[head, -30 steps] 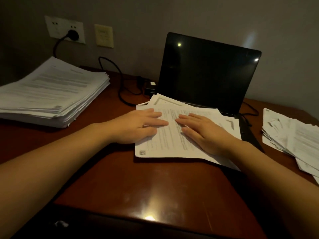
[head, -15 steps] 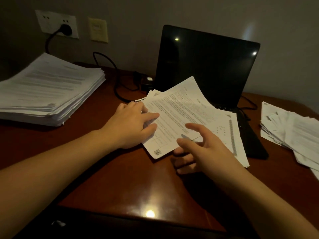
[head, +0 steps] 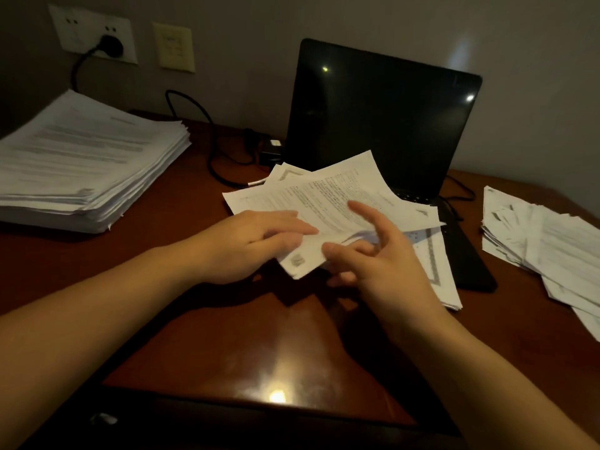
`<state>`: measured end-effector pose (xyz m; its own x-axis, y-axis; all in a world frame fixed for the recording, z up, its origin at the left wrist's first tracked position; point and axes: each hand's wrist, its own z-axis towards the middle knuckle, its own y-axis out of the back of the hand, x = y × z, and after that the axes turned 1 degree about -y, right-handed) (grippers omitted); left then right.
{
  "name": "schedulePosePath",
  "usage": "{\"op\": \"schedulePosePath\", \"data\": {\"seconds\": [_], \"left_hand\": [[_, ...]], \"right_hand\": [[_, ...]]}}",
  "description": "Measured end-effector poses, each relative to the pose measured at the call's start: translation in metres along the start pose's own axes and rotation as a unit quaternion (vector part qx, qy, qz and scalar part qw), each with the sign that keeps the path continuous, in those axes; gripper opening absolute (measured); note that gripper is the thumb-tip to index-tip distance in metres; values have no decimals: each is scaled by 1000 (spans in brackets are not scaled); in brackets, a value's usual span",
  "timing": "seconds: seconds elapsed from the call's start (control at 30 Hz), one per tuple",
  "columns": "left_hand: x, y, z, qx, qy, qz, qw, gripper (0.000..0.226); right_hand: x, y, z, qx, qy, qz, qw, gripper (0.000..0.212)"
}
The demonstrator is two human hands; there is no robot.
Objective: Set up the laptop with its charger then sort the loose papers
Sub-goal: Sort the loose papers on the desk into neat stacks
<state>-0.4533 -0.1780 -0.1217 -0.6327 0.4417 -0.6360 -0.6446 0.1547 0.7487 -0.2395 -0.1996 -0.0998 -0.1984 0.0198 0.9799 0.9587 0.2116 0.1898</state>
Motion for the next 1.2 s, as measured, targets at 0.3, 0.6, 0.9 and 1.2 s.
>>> {"op": "schedulePosePath", "data": {"seconds": [0.3,0.6,0.9,1.2], "left_hand": [[-12,-8,1,1,-18,-5,1000,43],[-11,-12,2,-6,-33,-54,998,62],[-5,-11,6,-129,-50,-6,990,26],[-16,-9,1,-150,-94,-17,984,55]], "right_hand": [[-20,34,7,-48,17,-29,998,61],[-24,25,13,-51,82,-25,995,68],[-25,34,8,-39,84,-11,996,74],[-18,34,2,-63,118,19,991,72]]}}
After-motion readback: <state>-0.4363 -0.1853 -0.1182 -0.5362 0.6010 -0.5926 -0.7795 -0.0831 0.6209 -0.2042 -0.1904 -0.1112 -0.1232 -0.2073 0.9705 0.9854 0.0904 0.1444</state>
